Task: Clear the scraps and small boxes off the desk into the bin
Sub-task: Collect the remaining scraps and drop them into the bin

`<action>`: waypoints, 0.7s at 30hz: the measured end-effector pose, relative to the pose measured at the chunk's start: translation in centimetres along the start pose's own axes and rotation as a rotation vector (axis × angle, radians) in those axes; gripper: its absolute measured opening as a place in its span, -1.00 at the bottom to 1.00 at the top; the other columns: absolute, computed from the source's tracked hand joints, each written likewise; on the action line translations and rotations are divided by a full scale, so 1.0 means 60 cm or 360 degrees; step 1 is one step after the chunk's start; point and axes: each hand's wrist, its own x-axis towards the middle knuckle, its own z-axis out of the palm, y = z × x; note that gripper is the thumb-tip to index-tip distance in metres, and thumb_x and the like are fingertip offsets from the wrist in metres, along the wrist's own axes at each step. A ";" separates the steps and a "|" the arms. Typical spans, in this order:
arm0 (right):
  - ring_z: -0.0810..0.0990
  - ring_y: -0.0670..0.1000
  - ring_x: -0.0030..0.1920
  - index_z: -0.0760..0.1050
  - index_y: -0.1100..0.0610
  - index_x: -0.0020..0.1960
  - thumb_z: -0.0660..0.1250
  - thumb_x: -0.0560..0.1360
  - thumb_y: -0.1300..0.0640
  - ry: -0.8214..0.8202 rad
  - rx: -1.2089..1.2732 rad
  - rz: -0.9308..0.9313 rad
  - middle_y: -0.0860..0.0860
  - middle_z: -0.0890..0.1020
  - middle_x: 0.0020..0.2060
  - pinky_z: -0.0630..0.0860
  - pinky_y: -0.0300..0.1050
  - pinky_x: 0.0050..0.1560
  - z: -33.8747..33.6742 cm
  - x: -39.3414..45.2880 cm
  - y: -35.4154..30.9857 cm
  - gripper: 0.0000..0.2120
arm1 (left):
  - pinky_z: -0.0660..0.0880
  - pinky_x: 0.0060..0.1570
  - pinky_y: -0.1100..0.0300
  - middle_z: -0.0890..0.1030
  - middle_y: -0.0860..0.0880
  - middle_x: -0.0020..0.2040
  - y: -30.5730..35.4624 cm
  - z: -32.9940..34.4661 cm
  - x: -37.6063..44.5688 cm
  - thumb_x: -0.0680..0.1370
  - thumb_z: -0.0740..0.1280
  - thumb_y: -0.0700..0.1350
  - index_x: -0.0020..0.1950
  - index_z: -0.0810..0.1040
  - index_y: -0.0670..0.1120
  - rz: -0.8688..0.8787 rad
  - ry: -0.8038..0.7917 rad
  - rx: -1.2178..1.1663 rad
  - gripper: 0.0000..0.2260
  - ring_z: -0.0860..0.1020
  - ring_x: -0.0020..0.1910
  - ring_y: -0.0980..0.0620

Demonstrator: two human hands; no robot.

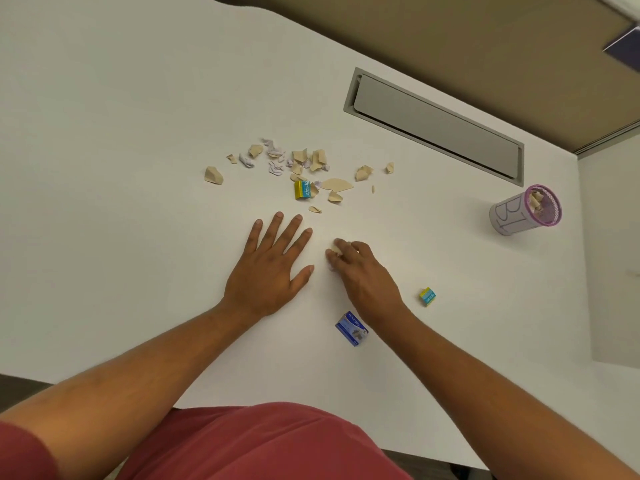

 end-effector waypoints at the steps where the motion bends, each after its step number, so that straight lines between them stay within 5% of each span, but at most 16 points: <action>1: 0.56 0.23 0.24 0.56 0.22 0.30 0.42 0.47 0.39 0.0021 0.0031 -0.0001 0.17 0.56 0.32 0.67 0.08 -0.14 0.003 0.002 0.000 -0.59 | 0.00 0.64 -0.24 0.04 -0.05 0.73 0.000 0.001 0.000 0.69 -0.09 0.31 0.72 0.06 0.03 0.0006 0.0001 0.0004 -0.36 -0.01 0.71 -0.16; 7: 0.58 0.11 0.01 0.67 0.10 -0.01 0.42 0.46 0.32 0.0104 0.0284 0.0185 0.04 0.66 -0.03 0.57 0.02 -0.07 0.005 0.025 0.010 -0.82 | -0.01 0.65 -0.24 0.08 -0.06 0.73 -0.001 0.001 -0.001 0.69 -0.09 0.30 0.71 0.11 0.02 0.0020 0.0037 -0.0047 -0.36 0.02 0.71 -0.17; 10: 0.66 0.07 0.04 0.72 0.15 0.04 0.37 0.51 0.30 0.0236 0.0755 0.0746 0.04 0.74 0.00 0.54 -0.11 0.11 -0.008 0.036 0.011 -0.80 | 0.03 0.64 -0.25 0.16 -0.07 0.71 -0.001 0.001 0.000 0.70 -0.03 0.27 0.69 0.19 0.01 0.0021 0.0063 -0.0060 -0.39 0.08 0.70 -0.19; 12: 0.69 -0.03 0.02 0.75 0.11 0.03 0.42 0.52 0.22 0.0356 0.1237 0.1195 -0.01 0.77 -0.02 0.57 -0.16 0.16 -0.018 0.032 0.022 -0.84 | 0.18 0.58 -0.26 0.36 -0.09 0.62 -0.001 0.002 -0.002 0.68 0.10 0.22 0.58 0.41 -0.02 0.0025 0.0188 -0.0128 -0.46 0.28 0.62 -0.20; 15: 0.72 0.01 -0.08 0.76 0.08 -0.07 0.58 0.41 0.18 0.0486 0.1933 0.1598 0.01 0.78 -0.13 0.65 0.01 0.17 -0.029 0.013 0.053 -0.90 | 0.40 0.21 -0.10 0.65 -0.04 0.23 0.015 -0.001 -0.004 0.64 0.26 0.14 0.26 0.67 -0.02 0.0046 0.0438 -0.0233 -0.65 0.60 0.21 -0.14; 17: 0.69 0.06 -0.09 0.73 0.18 -0.05 0.57 0.42 0.28 0.0523 0.2365 0.1709 0.10 0.76 -0.10 0.64 0.05 0.21 -0.040 -0.001 0.068 -0.89 | 0.43 -0.02 -0.01 0.63 -0.03 0.02 0.039 -0.005 0.000 0.61 0.38 0.09 0.18 0.69 -0.03 0.0075 0.0421 -0.0356 -0.74 0.59 -0.02 -0.10; 21: 0.70 0.06 -0.08 0.63 0.35 0.10 0.41 0.52 0.43 0.0582 0.2965 0.1750 0.15 0.73 -0.05 0.68 -0.15 0.09 -0.066 -0.022 0.091 -0.84 | 0.53 -0.18 0.05 0.59 -0.08 -0.10 0.085 -0.003 0.025 0.54 0.52 -0.09 0.05 0.71 -0.14 0.0052 0.0317 -0.0482 -0.85 0.56 -0.15 -0.11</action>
